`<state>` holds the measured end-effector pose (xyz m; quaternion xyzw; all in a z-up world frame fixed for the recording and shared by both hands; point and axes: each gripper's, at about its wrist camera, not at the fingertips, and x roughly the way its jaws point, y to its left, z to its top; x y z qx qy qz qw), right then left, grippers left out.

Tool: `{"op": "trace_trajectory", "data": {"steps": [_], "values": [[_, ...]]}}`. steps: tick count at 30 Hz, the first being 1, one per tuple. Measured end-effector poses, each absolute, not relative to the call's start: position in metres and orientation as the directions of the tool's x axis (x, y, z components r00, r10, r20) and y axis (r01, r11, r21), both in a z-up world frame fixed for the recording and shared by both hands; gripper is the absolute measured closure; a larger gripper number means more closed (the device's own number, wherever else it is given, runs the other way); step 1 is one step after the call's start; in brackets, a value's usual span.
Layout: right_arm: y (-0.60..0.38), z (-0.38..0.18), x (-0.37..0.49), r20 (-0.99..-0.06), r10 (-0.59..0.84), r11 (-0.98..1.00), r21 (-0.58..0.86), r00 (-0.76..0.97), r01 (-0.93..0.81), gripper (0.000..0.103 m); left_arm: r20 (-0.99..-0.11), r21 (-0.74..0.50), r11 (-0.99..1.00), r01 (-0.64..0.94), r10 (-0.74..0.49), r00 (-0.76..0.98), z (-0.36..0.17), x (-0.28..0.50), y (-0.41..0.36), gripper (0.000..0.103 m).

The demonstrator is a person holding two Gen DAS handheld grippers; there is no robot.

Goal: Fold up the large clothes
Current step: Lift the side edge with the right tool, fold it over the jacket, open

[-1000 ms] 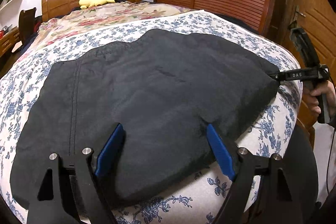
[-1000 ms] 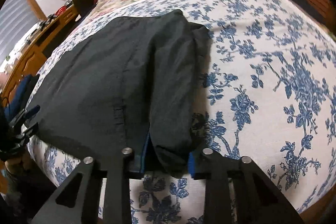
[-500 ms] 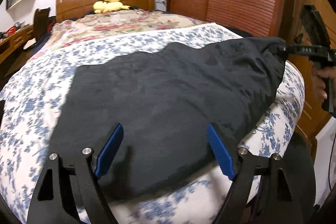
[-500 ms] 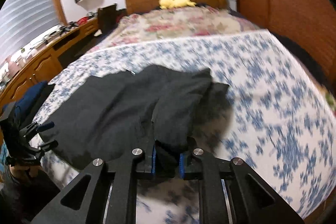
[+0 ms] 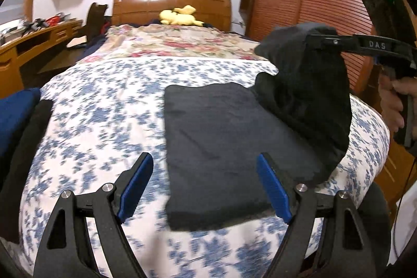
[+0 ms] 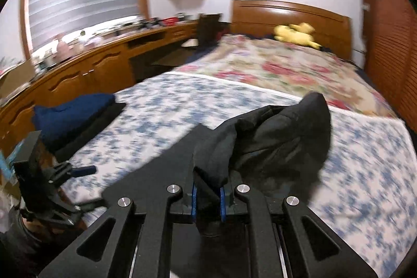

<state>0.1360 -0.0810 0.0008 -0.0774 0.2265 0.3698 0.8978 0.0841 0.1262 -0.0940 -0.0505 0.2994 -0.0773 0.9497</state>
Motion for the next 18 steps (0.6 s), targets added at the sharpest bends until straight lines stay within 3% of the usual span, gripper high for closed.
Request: {"op": "trace_trajectory", "data": {"steps": [8,11,14,18], "values": [[-0.012,-0.042,0.147,-0.555,0.625,0.663,0.005,0.549,-0.748,0.086,-0.555,-0.168,0.983,0.072,-0.154,0.817,-0.096,0.081,0.154,0.021],[-0.005,-0.037,0.156,-0.573,0.626,0.659,0.027,0.528,-0.752,0.077,-0.552,-0.161,0.984,0.070,-0.148,0.820,-0.095,0.081,0.153,0.021],[-0.010,-0.021,0.153,-0.567,0.620,0.665,0.015,0.541,-0.747,0.065,-0.553,-0.156,0.985,0.077,-0.151,0.819,-0.096,0.083,0.150,0.021],[-0.038,-0.004,0.132,-0.509,0.639,0.677,0.016,0.577,-0.736,0.060,-0.553,-0.144,0.986,0.085,-0.151,0.819,-0.094,0.081,0.145,0.021]]}}
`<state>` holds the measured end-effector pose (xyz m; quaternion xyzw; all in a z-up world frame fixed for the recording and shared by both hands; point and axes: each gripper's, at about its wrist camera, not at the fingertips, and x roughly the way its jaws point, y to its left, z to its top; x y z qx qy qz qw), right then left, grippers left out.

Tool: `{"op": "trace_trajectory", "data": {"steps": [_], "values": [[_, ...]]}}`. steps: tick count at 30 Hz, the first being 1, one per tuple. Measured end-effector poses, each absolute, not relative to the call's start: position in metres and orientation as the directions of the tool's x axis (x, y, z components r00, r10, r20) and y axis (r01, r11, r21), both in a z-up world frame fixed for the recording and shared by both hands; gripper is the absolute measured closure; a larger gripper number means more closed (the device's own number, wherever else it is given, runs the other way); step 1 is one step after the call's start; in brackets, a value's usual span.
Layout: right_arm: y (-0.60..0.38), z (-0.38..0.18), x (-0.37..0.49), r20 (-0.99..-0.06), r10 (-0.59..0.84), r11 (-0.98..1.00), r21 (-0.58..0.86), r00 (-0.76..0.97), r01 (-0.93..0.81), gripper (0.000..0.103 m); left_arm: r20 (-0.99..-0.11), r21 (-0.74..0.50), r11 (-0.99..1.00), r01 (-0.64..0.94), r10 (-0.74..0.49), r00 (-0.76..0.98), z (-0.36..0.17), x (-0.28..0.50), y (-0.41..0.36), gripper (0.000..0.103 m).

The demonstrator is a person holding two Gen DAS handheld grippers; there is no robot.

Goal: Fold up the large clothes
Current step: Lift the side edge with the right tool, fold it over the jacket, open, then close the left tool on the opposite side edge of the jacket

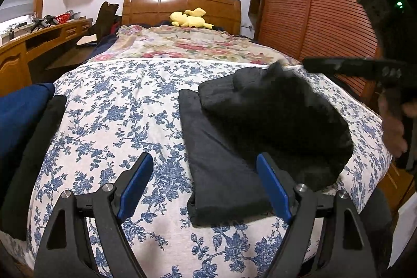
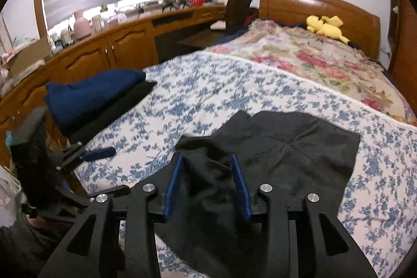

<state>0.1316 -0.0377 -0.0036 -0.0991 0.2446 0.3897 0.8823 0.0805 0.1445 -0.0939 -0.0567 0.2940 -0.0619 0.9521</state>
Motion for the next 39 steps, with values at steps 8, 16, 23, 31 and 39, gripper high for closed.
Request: {"op": "trace_trajectory", "data": {"steps": [8,16,23,31,39], "values": [[-0.090,-0.037,0.131,-0.534,0.533,0.750,-0.060,0.656,-0.658,0.059,-0.525,-0.136,0.985,0.106,-0.162,0.835,-0.079,0.078,0.131,0.021],[-0.100,-0.090,0.154,-0.609,0.550,0.733,0.023,0.572,-0.680,0.059,-0.521,-0.154,0.983,0.103,-0.169,0.837,-0.065,0.091,0.113,0.021],[-0.100,-0.105,0.170,-0.624,0.587,0.693,0.058,0.516,-0.718,0.059,-0.567,-0.154,0.985,0.075,-0.150,0.810,-0.064,0.111,0.102,0.021],[-0.107,-0.110,0.170,-0.594,0.610,0.674,0.043,0.524,-0.737,0.059,-0.629,-0.116,0.993,0.034,-0.100,0.771,-0.069,0.133,0.087,0.021],[-0.116,-0.112,0.165,-0.576,0.617,0.676,0.040,0.536,-0.735,0.059,-0.670,-0.085,0.996,0.035,-0.084,0.738,-0.079,0.141,0.070,0.037]]}}
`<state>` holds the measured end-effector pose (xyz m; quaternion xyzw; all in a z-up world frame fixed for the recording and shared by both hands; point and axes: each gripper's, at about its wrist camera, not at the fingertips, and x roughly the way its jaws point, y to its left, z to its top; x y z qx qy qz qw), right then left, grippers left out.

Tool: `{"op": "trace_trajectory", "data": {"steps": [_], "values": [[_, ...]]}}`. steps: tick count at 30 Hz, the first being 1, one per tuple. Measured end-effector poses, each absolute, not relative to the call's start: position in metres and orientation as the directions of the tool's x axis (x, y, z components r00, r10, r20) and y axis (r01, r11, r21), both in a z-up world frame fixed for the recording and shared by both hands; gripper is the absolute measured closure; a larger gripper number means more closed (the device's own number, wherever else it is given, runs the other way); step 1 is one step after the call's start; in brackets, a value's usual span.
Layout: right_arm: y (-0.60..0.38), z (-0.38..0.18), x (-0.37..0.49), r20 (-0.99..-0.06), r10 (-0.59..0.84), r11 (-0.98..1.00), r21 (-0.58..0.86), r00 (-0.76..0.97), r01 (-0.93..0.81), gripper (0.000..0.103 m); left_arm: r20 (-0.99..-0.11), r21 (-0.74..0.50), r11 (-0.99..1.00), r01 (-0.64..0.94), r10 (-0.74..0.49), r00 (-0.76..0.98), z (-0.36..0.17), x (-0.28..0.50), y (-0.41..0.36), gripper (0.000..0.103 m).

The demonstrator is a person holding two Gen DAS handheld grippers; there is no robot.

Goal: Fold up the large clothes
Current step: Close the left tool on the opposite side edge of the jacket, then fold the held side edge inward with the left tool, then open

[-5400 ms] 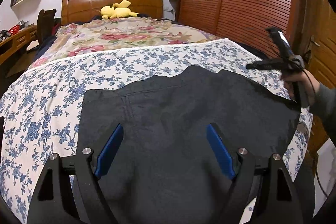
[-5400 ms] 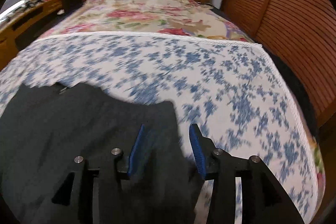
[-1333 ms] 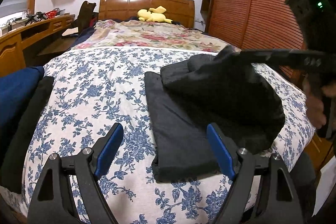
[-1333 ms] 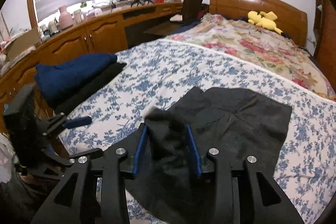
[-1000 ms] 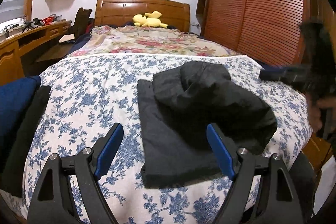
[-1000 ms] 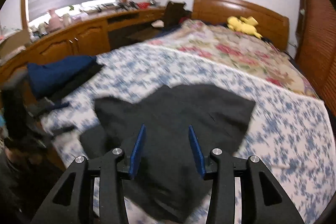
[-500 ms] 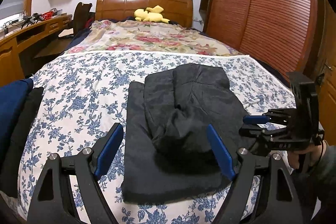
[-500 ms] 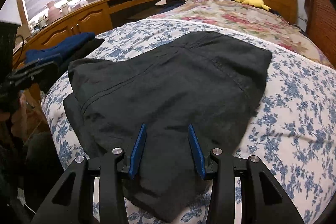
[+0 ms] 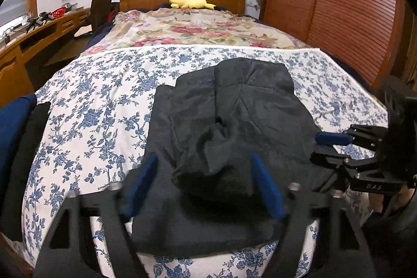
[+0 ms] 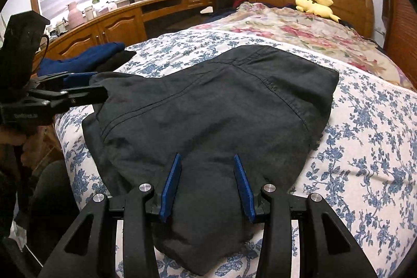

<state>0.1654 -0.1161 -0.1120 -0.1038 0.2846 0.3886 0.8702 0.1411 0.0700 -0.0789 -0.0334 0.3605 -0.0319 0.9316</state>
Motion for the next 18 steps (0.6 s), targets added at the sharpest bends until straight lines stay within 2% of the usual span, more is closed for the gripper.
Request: {"op": "trace_trajectory", "data": {"steps": [2,6,9,12,18], "values": [[-0.120,-0.113,0.164,-0.566,0.621,0.680,0.044,0.543,-0.732,0.058,-0.674,-0.090,0.995,0.033,-0.085,0.734,-0.079,0.142,0.068,0.046],[-0.132,-0.115,0.157,-0.530,0.630,0.685,0.035,0.568,-0.728,0.058,-0.679,-0.095,0.995,0.020,-0.079,0.729,-0.079,0.142,0.067,0.053],[-0.142,-0.116,0.155,-0.517,0.641,0.685,0.051,0.567,-0.727,0.058,-0.693,-0.100,0.995,0.021,-0.085,0.716,-0.081,0.145,0.065,0.076],[-0.146,-0.113,0.154,-0.519,0.637,0.688,0.050,0.570,-0.724,0.058,-0.689,-0.091,0.995,0.043,-0.094,0.719,-0.077,0.145,0.060,0.092],[-0.136,-0.106,0.160,-0.529,0.623,0.695,0.036,0.576,-0.718,0.058,-0.644,-0.060,0.995,0.073,-0.095,0.759,-0.054,0.138,0.053,0.096]]}}
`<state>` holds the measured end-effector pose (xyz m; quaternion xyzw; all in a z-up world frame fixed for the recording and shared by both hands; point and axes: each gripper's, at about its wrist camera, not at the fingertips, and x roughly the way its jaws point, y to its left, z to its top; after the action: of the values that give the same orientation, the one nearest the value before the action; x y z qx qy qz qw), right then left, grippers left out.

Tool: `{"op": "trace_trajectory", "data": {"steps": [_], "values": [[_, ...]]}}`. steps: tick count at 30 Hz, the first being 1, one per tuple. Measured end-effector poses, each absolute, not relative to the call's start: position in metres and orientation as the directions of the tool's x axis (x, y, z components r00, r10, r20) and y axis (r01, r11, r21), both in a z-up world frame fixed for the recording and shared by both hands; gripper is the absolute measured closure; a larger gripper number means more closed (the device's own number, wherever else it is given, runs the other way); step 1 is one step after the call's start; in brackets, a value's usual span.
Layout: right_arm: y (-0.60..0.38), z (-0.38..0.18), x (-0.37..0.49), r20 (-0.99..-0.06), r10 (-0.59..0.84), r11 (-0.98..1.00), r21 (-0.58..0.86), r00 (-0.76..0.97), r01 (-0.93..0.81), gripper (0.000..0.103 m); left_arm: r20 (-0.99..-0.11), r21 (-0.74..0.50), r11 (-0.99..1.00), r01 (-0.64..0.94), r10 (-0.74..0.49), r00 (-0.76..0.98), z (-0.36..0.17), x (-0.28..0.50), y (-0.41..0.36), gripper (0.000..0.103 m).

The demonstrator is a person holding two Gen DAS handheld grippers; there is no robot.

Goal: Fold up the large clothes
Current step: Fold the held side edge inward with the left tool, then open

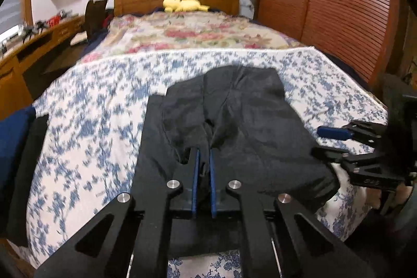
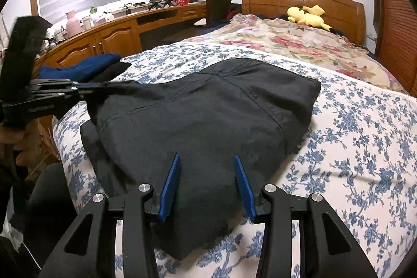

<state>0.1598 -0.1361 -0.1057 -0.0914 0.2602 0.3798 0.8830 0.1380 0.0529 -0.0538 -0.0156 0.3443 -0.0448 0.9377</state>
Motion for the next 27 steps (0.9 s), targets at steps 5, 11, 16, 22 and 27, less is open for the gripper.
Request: {"op": "trace_trajectory", "data": {"steps": [5,11,16,22,27], "values": [[-0.127,-0.098,0.165,-0.494,0.664,0.673,0.069,0.561,-0.736,0.058,-0.570,-0.030,0.997,0.066,-0.071,0.819,-0.024,0.117,0.060,0.096],[-0.113,-0.093,0.159,-0.454,0.729,0.615,0.104,0.513,-0.782,0.058,-0.594,-0.055,0.998,-0.010,-0.025,0.804,-0.037,0.102,0.106,0.096],[-0.099,-0.097,0.148,-0.473,0.744,0.572,0.089,0.471,-0.815,0.058,-0.645,-0.073,0.996,-0.050,-0.009,0.764,-0.077,0.099,0.125,0.096],[-0.084,-0.109,0.154,-0.544,0.707,0.566,0.050,0.453,-0.823,0.058,-0.674,-0.106,0.992,-0.064,-0.025,0.739,-0.104,0.098,0.133,0.096],[-0.078,-0.126,0.172,-0.615,0.668,0.580,0.078,0.419,-0.811,0.059,-0.691,-0.096,0.994,-0.050,-0.030,0.722,-0.116,0.099,0.128,0.096]]}}
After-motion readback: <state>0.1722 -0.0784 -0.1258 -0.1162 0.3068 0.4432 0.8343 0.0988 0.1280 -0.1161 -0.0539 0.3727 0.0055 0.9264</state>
